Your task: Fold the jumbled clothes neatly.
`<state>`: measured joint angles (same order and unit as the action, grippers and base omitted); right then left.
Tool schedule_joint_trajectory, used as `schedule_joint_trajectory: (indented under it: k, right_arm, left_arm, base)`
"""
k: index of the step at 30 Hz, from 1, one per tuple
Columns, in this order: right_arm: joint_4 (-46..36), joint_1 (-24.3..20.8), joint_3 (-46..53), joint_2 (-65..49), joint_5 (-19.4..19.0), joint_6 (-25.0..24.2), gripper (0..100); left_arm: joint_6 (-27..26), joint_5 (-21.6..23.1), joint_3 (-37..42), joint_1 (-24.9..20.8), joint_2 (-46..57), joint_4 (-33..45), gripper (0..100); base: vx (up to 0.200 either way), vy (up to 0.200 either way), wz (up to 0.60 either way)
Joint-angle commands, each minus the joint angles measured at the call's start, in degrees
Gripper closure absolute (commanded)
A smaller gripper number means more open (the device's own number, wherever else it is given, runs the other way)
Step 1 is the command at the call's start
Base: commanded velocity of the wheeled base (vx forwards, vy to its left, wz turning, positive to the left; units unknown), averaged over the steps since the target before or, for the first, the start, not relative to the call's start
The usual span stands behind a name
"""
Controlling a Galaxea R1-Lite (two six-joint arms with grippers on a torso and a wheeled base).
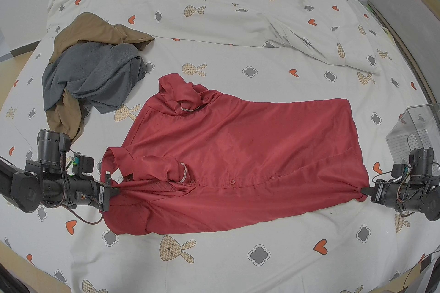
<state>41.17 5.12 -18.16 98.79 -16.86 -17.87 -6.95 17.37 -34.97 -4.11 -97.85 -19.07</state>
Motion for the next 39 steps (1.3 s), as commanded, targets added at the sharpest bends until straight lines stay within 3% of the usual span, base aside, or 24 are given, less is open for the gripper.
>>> schedule_joint_trajectory:
  k: [1,8,16,21,30,39]
  right_arm:
    - [-7.8,-0.8,-3.0,-8.4,-4.0,-0.1,100]
    - [-19.3,-1.1,-6.8,-13.0,-6.0,0.6,100]
    - [-19.2,0.7,-7.1,-7.6,-5.8,2.8,100]
    - [-19.0,2.9,-7.1,-3.2,-4.8,7.1,100]
    - [-18.8,6.0,-6.4,-2.4,-4.0,7.5,100]
    - [-18.8,5.2,-5.7,-3.0,-4.2,7.5,100]
  left_arm:
    - [0.0,-0.1,-1.9,0.9,2.5,3.1,100]
    - [-0.1,-0.1,-2.5,1.1,3.7,5.3,100]
    - [0.0,-0.1,-2.4,1.3,3.8,5.5,100]
    - [-0.2,-0.1,-2.1,1.5,3.2,6.9,100]
    - [-0.4,-0.1,-0.3,1.4,2.1,6.9,100]
    - [-0.5,-0.1,0.1,1.0,2.3,6.9,100]
  base:
    - [0.000,0.000,0.00]
    - [0.000,0.000,0.00]
    - [0.000,0.000,0.00]
    - [0.000,0.000,0.00]
    - [0.000,0.000,0.00]
    - [0.000,0.000,0.00]
